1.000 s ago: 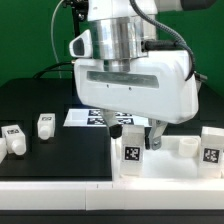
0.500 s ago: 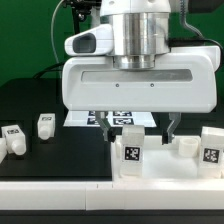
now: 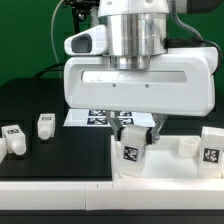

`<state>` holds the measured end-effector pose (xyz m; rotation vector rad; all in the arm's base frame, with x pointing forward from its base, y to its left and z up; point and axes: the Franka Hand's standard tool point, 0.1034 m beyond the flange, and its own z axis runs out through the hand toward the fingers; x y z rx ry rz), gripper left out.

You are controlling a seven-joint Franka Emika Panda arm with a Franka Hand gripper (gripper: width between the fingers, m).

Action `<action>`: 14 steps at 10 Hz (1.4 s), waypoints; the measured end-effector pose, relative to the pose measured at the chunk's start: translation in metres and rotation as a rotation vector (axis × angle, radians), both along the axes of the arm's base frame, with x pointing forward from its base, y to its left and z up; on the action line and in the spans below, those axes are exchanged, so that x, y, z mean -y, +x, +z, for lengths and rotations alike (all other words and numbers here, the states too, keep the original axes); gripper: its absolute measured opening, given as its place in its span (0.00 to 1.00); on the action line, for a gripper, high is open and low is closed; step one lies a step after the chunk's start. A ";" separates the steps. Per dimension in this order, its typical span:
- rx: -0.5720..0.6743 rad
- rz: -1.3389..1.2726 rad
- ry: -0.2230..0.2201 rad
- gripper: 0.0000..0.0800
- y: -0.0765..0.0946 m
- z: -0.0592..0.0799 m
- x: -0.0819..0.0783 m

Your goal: Assemble square table

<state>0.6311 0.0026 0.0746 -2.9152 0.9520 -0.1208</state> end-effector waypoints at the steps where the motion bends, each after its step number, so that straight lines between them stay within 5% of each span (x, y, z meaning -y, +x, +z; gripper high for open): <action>1: -0.009 -0.170 0.014 0.36 0.000 0.001 0.000; 6: -0.051 -0.892 0.147 0.36 0.002 -0.001 -0.006; 10: -0.037 -0.585 0.094 0.36 -0.001 -0.004 -0.006; 13: -0.004 -0.263 0.046 0.78 -0.004 -0.002 -0.003; 14: -0.004 -0.194 0.034 0.80 -0.006 -0.003 -0.002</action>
Offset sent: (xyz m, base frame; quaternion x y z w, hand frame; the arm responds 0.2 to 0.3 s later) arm 0.0050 0.0127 0.0002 0.0211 -0.0227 0.4144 0.9095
